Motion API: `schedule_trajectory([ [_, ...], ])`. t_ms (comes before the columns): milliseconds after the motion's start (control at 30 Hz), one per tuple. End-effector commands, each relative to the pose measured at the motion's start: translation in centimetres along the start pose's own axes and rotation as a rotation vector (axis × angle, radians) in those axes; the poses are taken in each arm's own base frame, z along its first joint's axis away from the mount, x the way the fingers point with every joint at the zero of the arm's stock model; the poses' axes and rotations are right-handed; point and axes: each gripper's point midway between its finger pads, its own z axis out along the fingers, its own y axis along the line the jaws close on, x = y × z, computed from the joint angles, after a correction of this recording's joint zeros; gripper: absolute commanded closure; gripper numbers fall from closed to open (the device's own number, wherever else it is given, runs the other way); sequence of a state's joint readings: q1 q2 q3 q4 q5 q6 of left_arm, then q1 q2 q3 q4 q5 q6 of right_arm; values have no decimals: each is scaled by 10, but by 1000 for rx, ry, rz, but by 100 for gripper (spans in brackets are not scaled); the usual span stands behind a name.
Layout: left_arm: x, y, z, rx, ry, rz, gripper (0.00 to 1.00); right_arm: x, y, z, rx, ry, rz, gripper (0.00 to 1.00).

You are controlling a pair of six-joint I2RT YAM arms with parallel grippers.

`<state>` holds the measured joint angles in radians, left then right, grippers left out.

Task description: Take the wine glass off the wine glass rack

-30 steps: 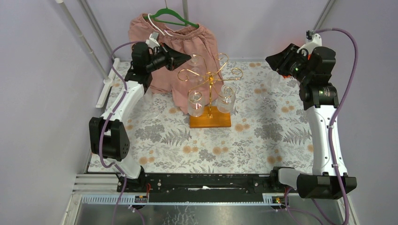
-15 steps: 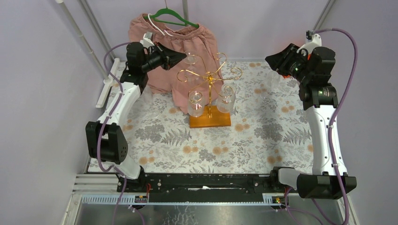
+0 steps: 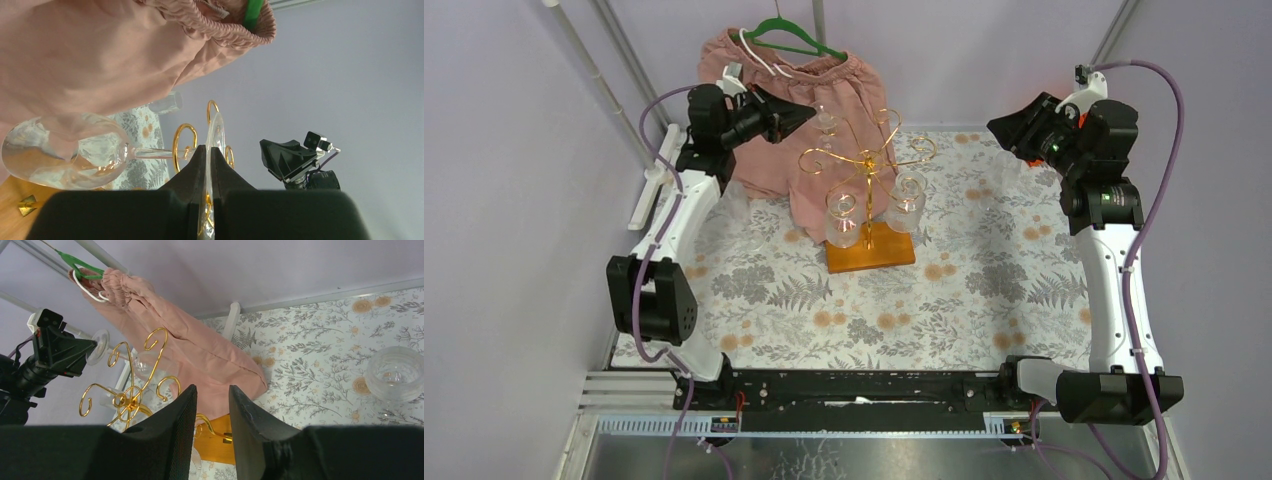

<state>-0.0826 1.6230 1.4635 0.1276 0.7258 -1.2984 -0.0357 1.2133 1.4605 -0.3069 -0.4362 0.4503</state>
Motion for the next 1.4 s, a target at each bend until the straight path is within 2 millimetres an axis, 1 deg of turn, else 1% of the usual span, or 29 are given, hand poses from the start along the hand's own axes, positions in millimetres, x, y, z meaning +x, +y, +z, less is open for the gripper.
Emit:
schedule_trajectory([
  [0, -13, -21, 6, 67, -12, 38, 100, -5, 9, -3, -36, -22, -23, 62],
  [100, -17, -28, 10, 69, -16, 55, 100, -4, 8, -3, -34, -20, -25, 62],
  [233, -17, -33, 18, 77, -6, 65, 100, -4, 7, -3, -31, -22, -31, 62],
  [367, -9, -40, 28, 88, 16, 72, 100, -3, 6, -4, -29, -23, -34, 62],
  [500, 5, -41, 38, 92, 46, 70, 100, -1, 5, -4, -23, -20, -40, 62],
  [600, 14, -40, 40, 92, 63, 69, 100, -1, 4, -5, -20, -18, -43, 62],
  [700, 21, -39, 37, 89, 70, 69, 100, 1, 2, -5, -17, -16, -44, 62],
  [767, 25, -42, 31, 92, 71, 74, 100, 2, 2, -4, -18, -17, -43, 62],
  [1000, 38, -44, 13, 83, 72, 87, 100, 4, 3, -2, -30, -14, -26, 62],
  [1200, 43, -48, -2, 78, 58, 109, 100, 5, 4, -2, -38, -11, -18, 62],
  [1367, 40, -41, -14, 58, 43, 105, 100, 5, 5, -2, -44, -10, -15, 62],
])
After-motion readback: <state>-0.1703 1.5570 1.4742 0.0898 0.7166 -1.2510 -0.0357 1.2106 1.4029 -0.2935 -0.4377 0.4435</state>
